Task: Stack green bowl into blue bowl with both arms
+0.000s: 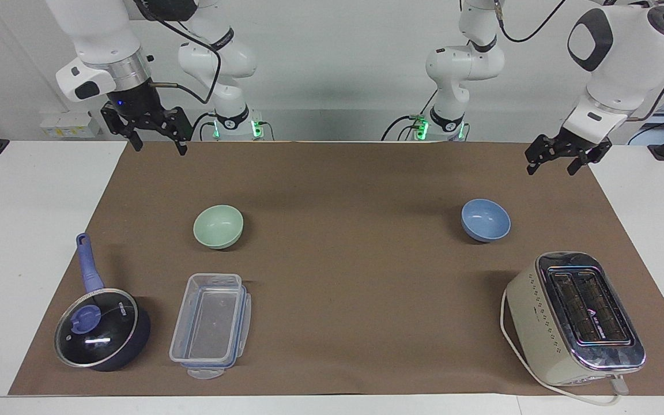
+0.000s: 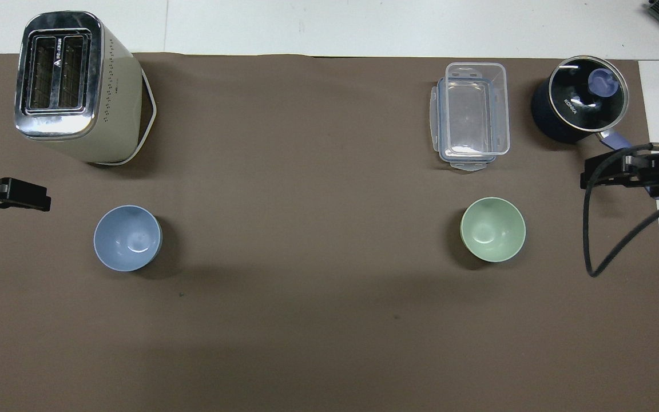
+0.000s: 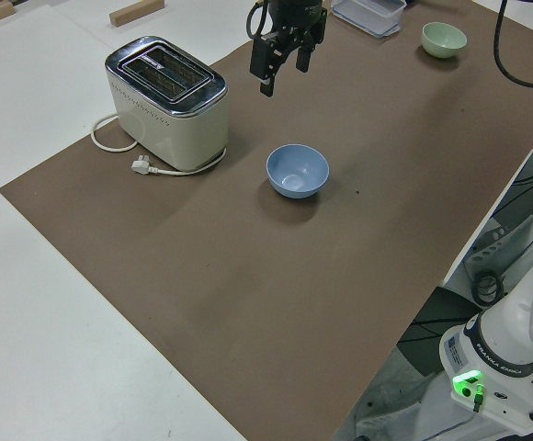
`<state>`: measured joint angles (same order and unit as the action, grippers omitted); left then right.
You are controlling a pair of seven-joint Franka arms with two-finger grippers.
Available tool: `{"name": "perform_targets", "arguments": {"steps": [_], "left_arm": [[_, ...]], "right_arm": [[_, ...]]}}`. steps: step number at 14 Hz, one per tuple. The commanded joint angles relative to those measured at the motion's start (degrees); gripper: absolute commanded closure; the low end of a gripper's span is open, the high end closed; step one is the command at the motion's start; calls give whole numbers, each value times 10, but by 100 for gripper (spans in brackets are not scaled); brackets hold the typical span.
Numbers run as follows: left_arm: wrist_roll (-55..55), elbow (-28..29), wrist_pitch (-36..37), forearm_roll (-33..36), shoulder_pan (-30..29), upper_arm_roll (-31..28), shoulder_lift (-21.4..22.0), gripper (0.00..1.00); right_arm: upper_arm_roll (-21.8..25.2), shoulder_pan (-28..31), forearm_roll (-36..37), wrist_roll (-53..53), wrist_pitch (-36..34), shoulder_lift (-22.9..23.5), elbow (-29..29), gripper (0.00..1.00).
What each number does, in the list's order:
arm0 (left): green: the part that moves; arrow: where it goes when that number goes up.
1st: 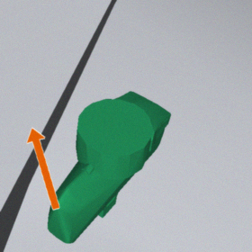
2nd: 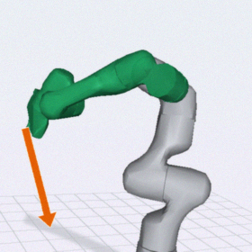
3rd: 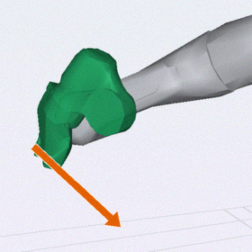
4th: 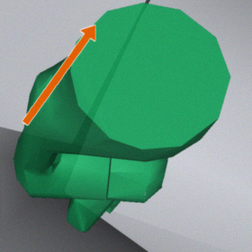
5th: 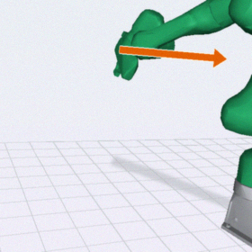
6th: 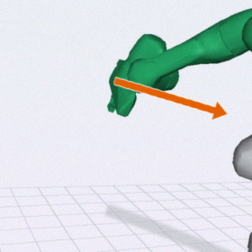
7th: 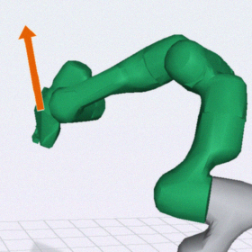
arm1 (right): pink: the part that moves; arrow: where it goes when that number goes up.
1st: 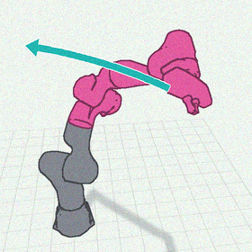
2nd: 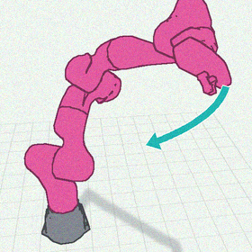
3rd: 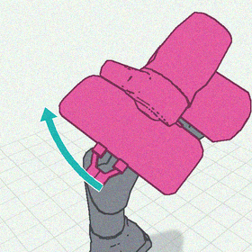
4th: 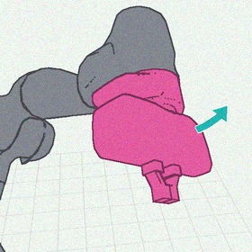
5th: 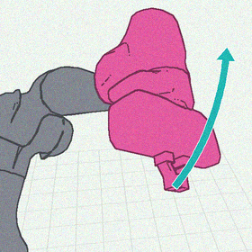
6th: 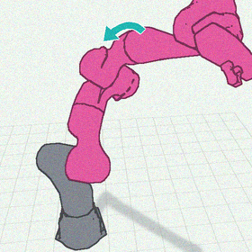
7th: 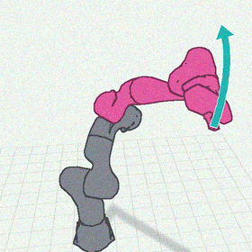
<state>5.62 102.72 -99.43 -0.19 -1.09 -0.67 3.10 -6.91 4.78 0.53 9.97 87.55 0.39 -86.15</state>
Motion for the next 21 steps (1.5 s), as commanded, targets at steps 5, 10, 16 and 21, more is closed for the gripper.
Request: {"name": "perform_targets", "arguments": {"steps": [5, 10, 16, 21], "left_arm": [[12, 142, -145, -9, -14, 6, 22, 0], [11, 227, -242, -17, -12, 6, 16, 0], [10, 299, -360, -17, -6, 6, -28, 0], [8, 302, -375, -17, -8, 6, -58, 72]], "right_arm": [[-1, 3, -11, 9, -3, -5, -3, 0], [-1, 3, -11, 9, -3, -5, -3, 0], [-1, 3, -11, 9, -3, -5, -3, 0], [-1, 3, -11, 9, -3, -5, -3, 0]]}}
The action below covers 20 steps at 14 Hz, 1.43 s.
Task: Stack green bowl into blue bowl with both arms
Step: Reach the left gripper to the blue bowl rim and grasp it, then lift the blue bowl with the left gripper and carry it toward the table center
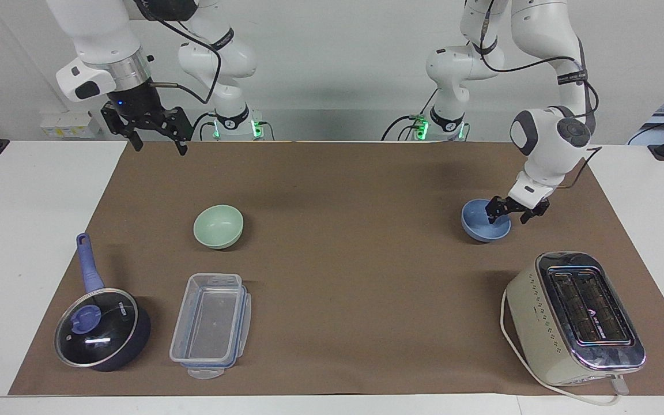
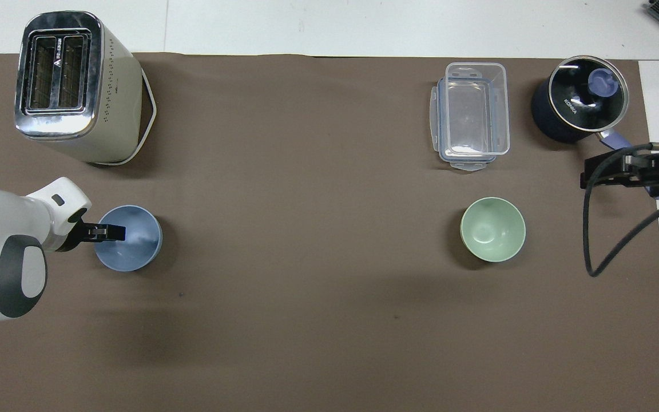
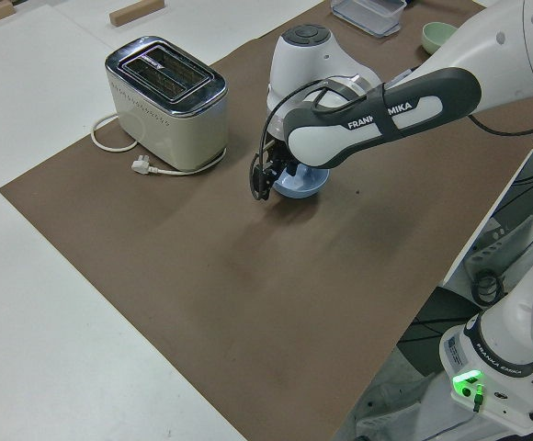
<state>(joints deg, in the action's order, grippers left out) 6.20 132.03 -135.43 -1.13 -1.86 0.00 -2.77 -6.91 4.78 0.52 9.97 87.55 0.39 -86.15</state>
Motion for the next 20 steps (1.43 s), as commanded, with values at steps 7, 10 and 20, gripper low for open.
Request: {"name": "perform_targets", "arguments": {"steps": [7, 10, 20], "left_arm": [[7, -5, -7, -8, -3, -1, -1, 100], [7, -21, 24, -10, -5, -1, 8, 100], [-32, -212, 327, -20, 2, 3, 61, 100]], "right_arm": [[-1, 3, -11, 9, -3, -5, -3, 0], [-1, 3, -11, 9, -3, -5, -3, 0], [-1, 3, -11, 9, -3, -5, -3, 0]]}}
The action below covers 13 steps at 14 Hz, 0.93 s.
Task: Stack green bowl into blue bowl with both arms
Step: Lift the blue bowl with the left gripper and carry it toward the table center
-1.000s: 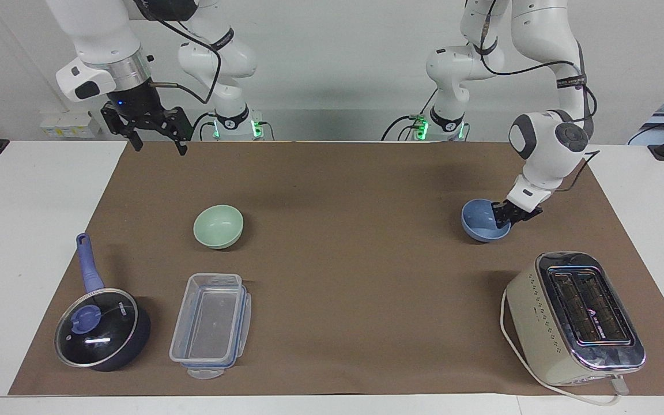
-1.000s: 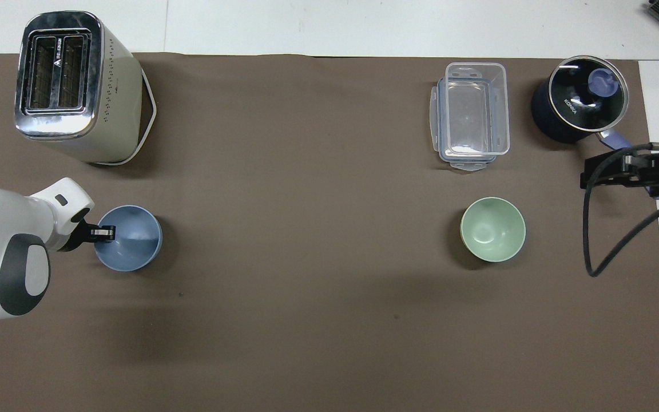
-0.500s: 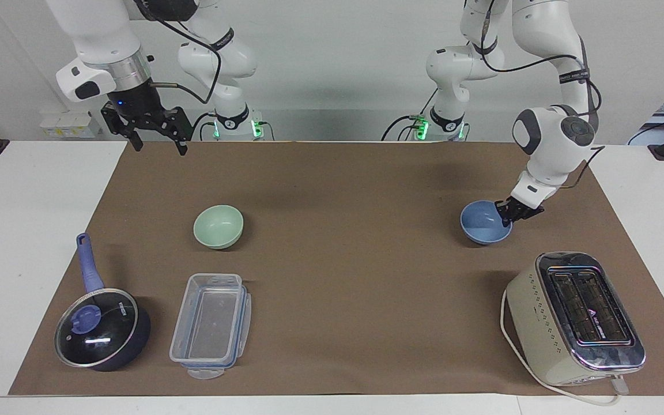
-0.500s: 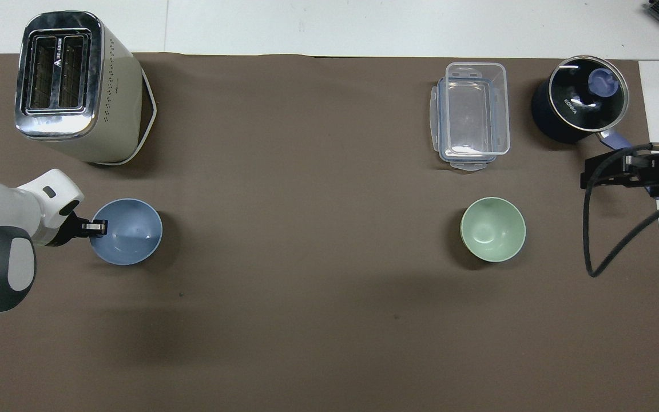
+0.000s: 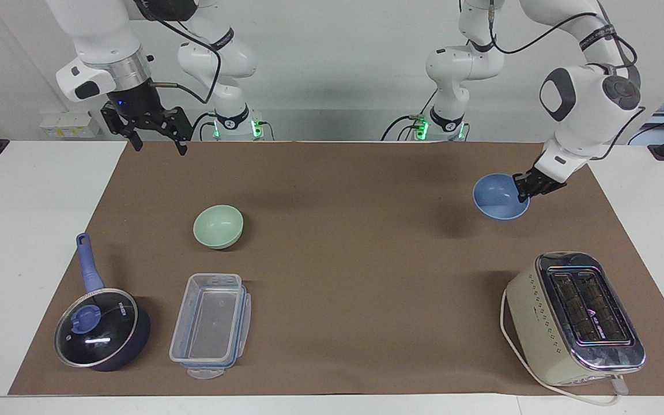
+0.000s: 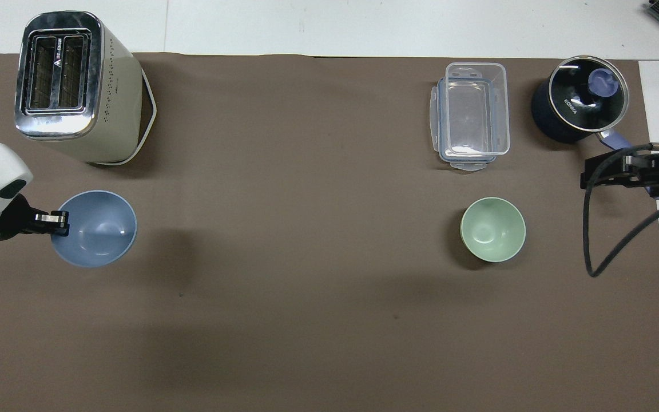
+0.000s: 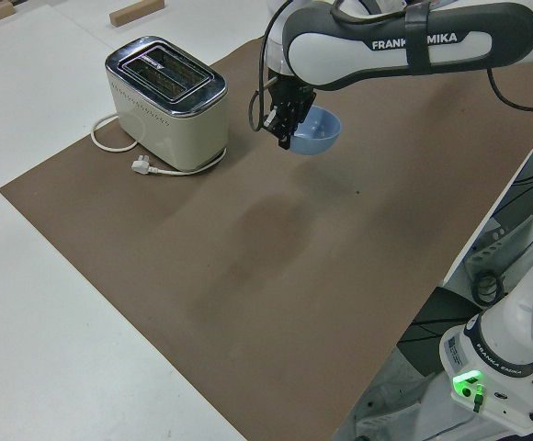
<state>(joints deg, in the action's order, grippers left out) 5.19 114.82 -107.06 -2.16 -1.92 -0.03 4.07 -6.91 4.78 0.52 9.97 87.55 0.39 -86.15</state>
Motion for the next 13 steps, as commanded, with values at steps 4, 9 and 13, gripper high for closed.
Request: {"name": "perform_targets", "arguments": {"steps": [4, 9, 13], "left_arm": [[-38, -39, 44, -19, 13, 11, -6, 100], [-65, -29, 16, -77, 69, 11, -6, 100], [-68, 13, -58, -129, 141, 10, -9, 100]], "right_arm": [[-1, 3, -11, 9, -3, -5, -3, 0], [-1, 3, -11, 9, -3, -5, -3, 0], [-1, 3, -11, 9, -3, -5, -3, 0]]}}
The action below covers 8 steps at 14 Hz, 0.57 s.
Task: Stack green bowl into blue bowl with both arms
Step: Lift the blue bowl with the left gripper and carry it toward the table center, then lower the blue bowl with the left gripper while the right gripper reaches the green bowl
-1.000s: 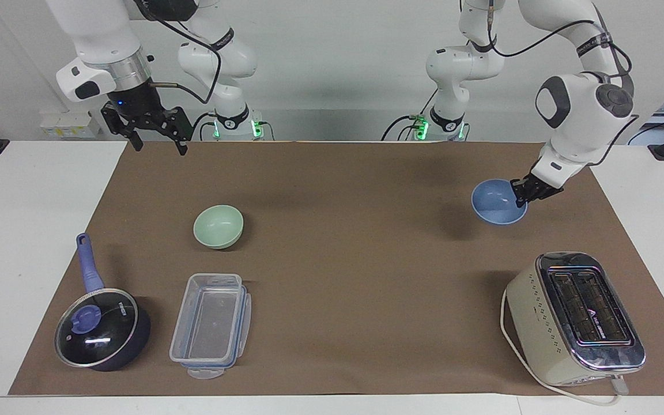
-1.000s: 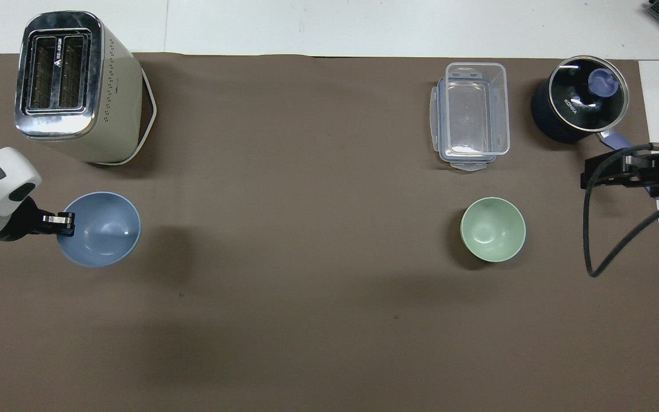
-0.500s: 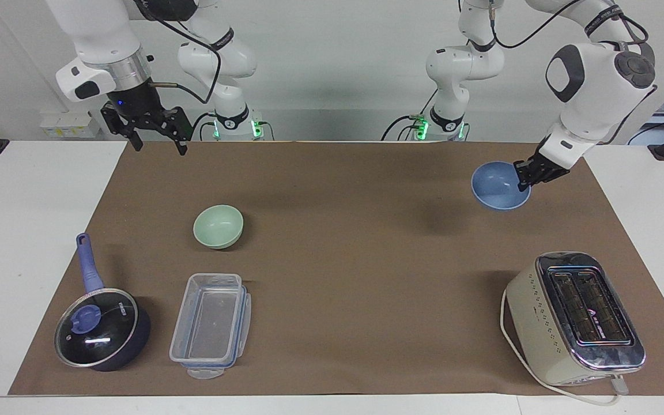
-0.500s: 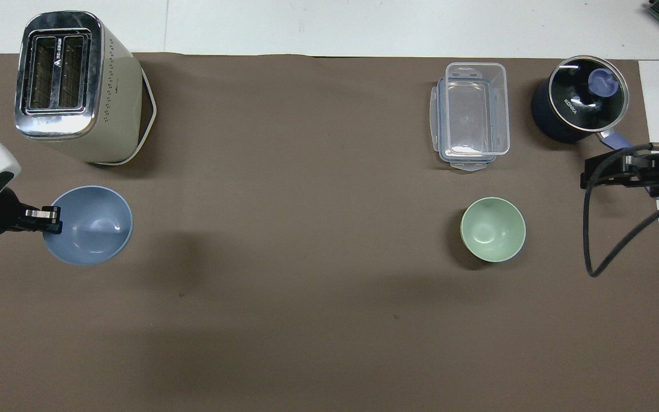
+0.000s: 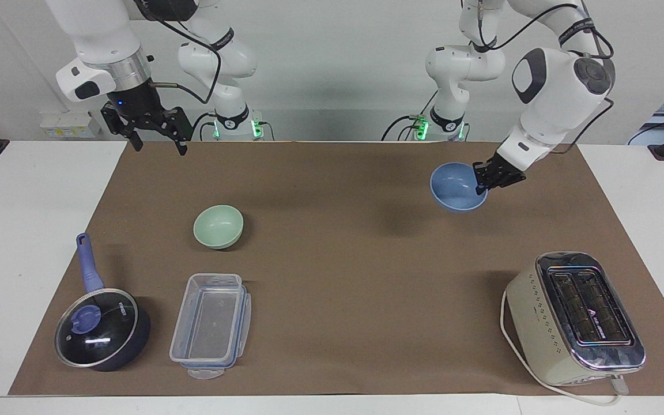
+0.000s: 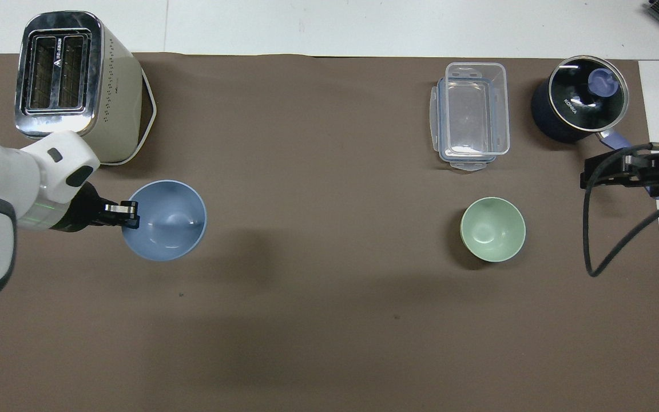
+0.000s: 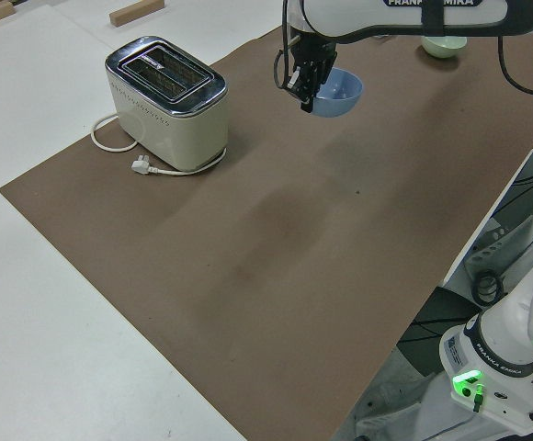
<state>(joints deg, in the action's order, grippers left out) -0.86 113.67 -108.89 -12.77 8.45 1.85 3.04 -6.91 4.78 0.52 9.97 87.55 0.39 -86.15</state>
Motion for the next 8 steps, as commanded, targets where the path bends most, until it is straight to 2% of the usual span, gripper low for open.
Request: {"name": "perform_targets", "arguments": {"steps": [1, 5, 8], "left_arm": [[-21, 36, -63, -30, 59, -8, -1, 100], [-137, 87, -185, -33, 175, -9, -21, 100], [-170, 143, -256, -33, 236, -9, -23, 100]], "right_arm": [[-1, 3, -11, 9, -3, -5, -3, 0], [-1, 4, -11, 8, -3, -5, -3, 0], [-1, 8, -11, 4, 8, -5, -5, 0]]}}
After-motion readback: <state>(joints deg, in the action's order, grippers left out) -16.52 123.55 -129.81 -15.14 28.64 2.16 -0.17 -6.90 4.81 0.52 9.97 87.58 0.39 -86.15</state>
